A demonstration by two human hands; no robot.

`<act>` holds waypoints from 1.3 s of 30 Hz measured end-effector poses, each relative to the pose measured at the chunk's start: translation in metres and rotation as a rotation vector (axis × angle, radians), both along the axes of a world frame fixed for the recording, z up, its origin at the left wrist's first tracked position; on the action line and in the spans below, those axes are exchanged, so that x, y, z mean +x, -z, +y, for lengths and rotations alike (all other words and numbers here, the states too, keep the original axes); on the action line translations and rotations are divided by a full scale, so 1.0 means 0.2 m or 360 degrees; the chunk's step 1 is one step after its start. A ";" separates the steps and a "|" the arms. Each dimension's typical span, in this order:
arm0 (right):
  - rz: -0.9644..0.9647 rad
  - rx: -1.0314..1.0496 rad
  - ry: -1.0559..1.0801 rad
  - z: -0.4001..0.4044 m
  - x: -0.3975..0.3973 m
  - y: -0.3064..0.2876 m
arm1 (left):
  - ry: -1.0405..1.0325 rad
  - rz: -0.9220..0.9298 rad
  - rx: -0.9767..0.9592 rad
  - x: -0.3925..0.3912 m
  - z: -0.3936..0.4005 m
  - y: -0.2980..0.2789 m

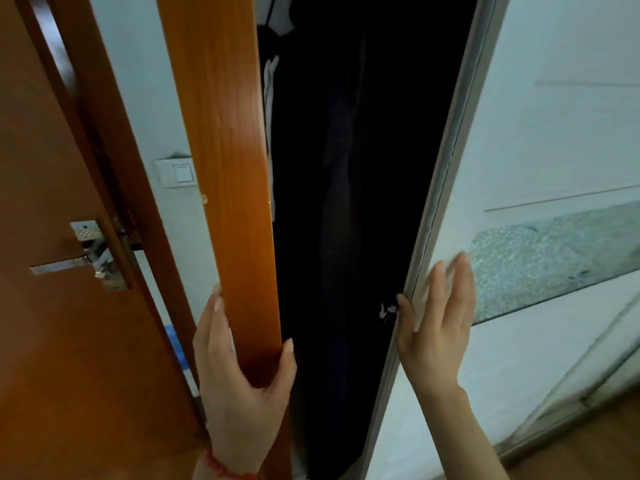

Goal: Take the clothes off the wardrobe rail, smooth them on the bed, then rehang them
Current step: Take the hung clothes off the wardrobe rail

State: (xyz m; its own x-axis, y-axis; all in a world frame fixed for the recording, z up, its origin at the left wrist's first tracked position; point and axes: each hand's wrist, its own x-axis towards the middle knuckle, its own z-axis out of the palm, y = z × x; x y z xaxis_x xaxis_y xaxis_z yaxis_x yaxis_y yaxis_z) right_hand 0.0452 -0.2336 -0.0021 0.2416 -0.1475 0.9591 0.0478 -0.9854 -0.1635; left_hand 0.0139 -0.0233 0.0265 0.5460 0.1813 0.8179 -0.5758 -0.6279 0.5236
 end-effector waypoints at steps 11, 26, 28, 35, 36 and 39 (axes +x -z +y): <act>-0.0020 0.0115 0.0031 -0.26 0.03 -0.01 | -0.0161 -0.0634 0.0321 -0.02 -0.14 -0.19; 0.0028 0.0216 -0.0042 -0.94 0.09 -0.04 | 0.0528 -0.0152 0.0350 0.48 -1.12 -0.54; 0.0039 0.0222 -0.0027 -1.05 0.11 -0.03 | 0.0565 -0.0159 0.0366 0.55 -1.24 -0.59; 0.0158 0.0264 0.0031 -1.39 0.15 -0.03 | 0.0796 0.0231 0.0369 0.79 -1.66 -0.75; 0.0171 0.0270 0.0046 -1.44 0.15 -0.03 | 0.0804 0.0291 0.0374 0.83 -1.72 -0.78; 0.0177 0.0307 0.0076 -1.57 0.16 -0.03 | 0.0852 0.0481 0.0358 0.93 -1.89 -0.83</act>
